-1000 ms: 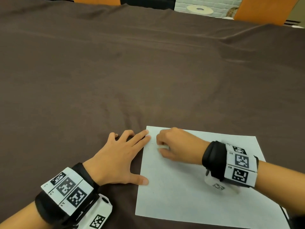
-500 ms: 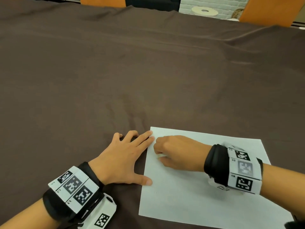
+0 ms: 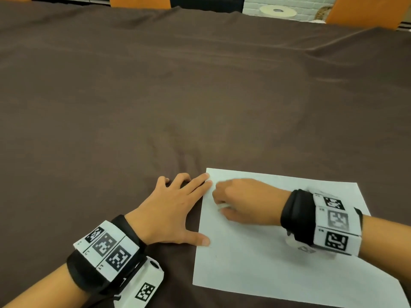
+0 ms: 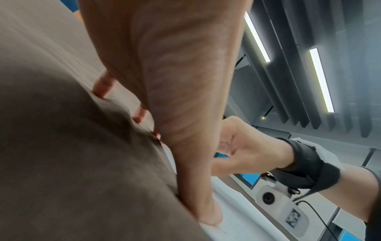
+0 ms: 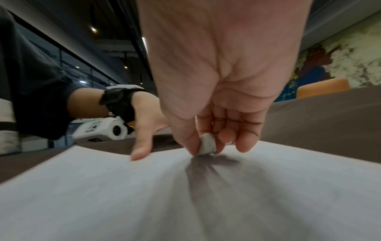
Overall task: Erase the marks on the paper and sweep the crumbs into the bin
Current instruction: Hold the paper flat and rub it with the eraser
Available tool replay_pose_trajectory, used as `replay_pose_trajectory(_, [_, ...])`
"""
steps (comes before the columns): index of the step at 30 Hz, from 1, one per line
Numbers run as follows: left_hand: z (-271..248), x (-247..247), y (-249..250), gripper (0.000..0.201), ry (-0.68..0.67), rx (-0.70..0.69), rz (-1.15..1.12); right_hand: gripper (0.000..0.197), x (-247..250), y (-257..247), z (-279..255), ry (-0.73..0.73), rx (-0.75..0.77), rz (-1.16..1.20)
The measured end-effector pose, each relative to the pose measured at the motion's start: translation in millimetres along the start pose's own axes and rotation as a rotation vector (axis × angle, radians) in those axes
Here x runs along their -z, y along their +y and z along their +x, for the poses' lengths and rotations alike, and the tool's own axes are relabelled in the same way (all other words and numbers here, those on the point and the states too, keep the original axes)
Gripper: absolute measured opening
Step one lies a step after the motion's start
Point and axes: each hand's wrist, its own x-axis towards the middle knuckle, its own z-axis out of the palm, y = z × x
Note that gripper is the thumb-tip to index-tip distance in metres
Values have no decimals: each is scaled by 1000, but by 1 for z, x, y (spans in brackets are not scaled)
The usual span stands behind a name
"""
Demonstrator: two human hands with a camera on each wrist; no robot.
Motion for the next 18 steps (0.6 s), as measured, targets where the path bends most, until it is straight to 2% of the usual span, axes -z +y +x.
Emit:
replay_pose_trajectory(2, [0,0,1,116,-14,1,6,8,1,2,1,15,-20,7])
replay_pose_trajectory(6, [0,0,1,110,-34,-7,1,7,-10,-15,-11,-134,84,-4])
replay_pose_trajectory(11, [1,3,2,109,-55,-8,27,7,-4,-4,-2,-7,12,10])
replay_pose_trajectory(16, [0,1,3,111,-66,1,16,9,-15,-18,-20,-145,133,11])
replay_pose_trajectory(18, [0,1,2,111,-61,4,24,8,-12,-18,-19,-118,109,42])
